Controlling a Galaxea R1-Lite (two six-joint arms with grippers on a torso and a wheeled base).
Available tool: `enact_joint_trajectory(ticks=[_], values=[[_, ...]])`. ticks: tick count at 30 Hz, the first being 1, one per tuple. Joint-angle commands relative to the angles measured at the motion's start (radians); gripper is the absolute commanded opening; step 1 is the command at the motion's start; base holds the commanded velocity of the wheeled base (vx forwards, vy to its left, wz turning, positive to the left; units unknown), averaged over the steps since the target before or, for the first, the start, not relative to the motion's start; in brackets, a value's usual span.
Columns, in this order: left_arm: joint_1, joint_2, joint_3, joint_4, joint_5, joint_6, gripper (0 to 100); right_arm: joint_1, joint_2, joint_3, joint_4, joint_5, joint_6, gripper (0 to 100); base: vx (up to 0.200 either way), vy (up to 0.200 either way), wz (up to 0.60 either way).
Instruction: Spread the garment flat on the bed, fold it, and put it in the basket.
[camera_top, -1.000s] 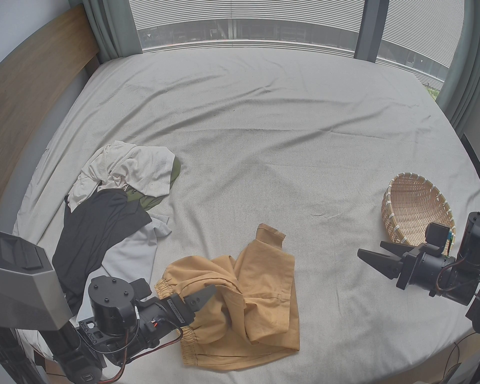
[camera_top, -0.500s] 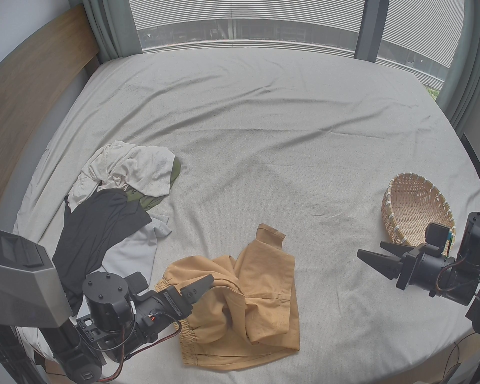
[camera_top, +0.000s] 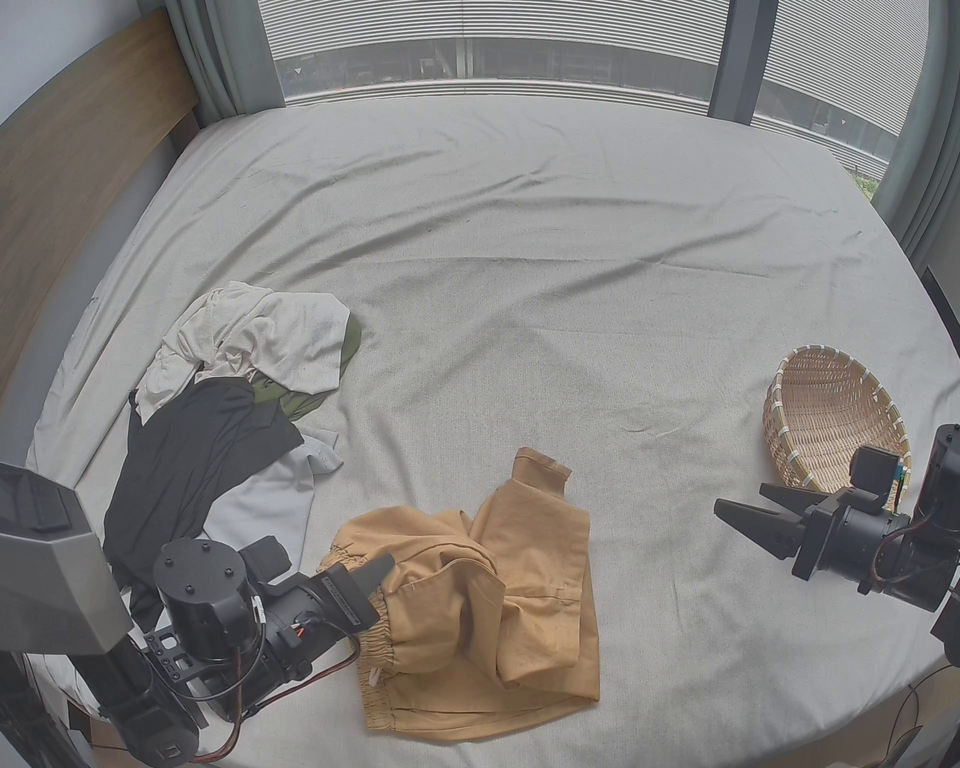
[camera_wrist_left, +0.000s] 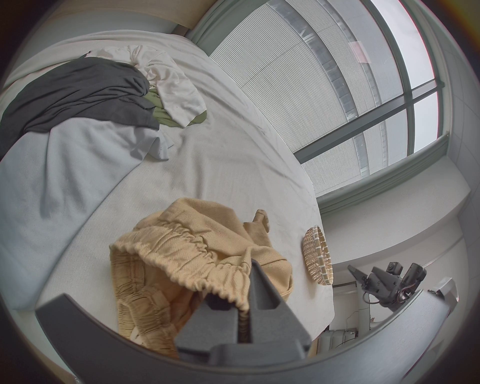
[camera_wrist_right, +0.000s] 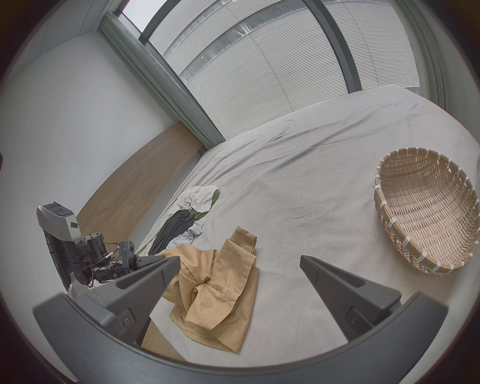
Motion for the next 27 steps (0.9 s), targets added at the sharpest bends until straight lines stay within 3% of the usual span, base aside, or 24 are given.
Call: enact_joint_trajectory(ticks=[1, 6, 13, 15, 16, 18, 22, 27], values=[[0.012, -0.051, -0.018, 0.000, -0.002, 0.003, 0, 0.003, 0.001, 0.004, 0.000, 0.000, 0.001, 100, 0.000, 0.000, 0.00], [0.017, -0.101, -0.043, 0.002, -0.019, 0.021, 0, 0.005, -0.001, 0.006, -0.003, 0.001, 0.006, 100, 0.000, 0.000, 0.00], [0.046, -0.182, -0.053, 0.000, -0.148, 0.086, 0, -0.003, 0.001, 0.004, -0.080, 0.010, 0.020, 100, 0.000, 0.000, 0.00], [0.078, -0.213, -0.053, 0.002, -0.223, 0.093, 0, -0.006, 0.001, 0.003, -0.094, 0.032, 0.020, 100, 0.000, 0.000, 0.00], [0.078, -0.213, -0.053, 0.002, -0.223, 0.093, 0, -0.006, 0.001, 0.003, -0.094, 0.032, 0.020, 100, 0.000, 0.000, 0.00], [0.135, -0.242, -0.040, 0.002, -0.333, 0.096, 0, -0.018, 0.008, -0.008, -0.109, 0.058, 0.017, 100, 0.000, 0.000, 0.00], [0.190, -0.280, -0.030, 0.002, -0.465, 0.095, 0, -0.025, 0.005, -0.010, -0.129, 0.087, 0.017, 100, 0.000, 0.000, 0.00], [0.299, -0.298, -0.026, 0.000, -0.582, 0.089, 0, -0.029, 0.010, -0.002, -0.134, 0.090, 0.020, 100, 0.000, 0.000, 0.00]])
